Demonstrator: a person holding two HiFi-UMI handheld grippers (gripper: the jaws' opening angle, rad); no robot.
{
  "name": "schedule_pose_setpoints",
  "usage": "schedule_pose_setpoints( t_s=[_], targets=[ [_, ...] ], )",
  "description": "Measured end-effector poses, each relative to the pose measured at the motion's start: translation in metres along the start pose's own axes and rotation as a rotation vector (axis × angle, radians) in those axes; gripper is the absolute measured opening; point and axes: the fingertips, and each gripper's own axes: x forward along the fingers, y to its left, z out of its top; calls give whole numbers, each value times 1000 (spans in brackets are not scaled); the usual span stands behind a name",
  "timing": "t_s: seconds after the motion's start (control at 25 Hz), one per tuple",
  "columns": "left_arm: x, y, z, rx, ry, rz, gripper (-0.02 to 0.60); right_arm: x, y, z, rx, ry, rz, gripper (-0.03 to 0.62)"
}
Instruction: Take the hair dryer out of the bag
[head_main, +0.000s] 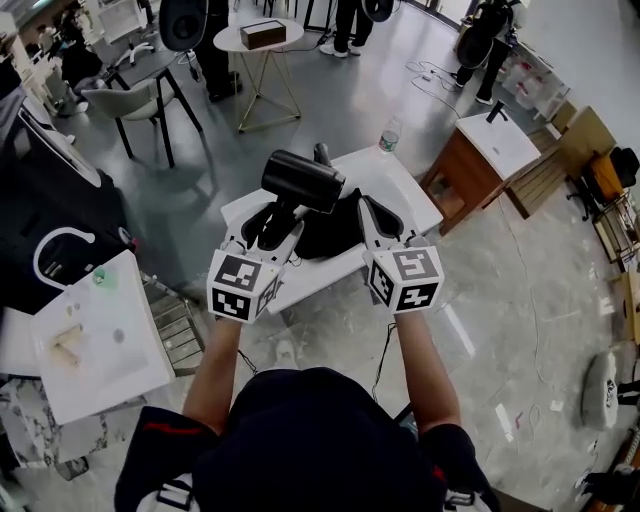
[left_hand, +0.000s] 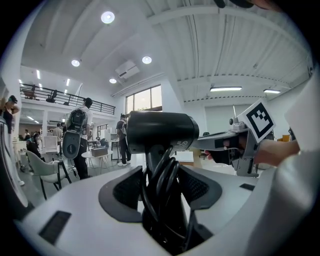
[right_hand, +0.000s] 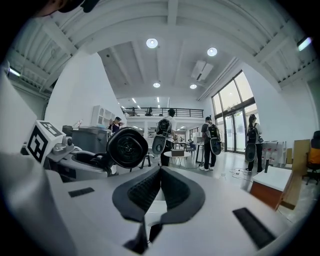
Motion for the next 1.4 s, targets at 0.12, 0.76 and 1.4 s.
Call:
schedule_pose_setpoints(
  t_s=[0.12, 0.76, 1.4],
  targets=[
    [-10, -11, 3, -4, -14, 25, 227, -13, 3, -2, -1, 0, 13, 34],
    [-54, -54, 1, -31, -40, 65, 227, -70, 17, -9, 4, -6, 46, 34],
    [-70, -60, 2, -18, -45, 76, 227, -79, 26, -10, -3, -13, 62, 34]
  ],
)
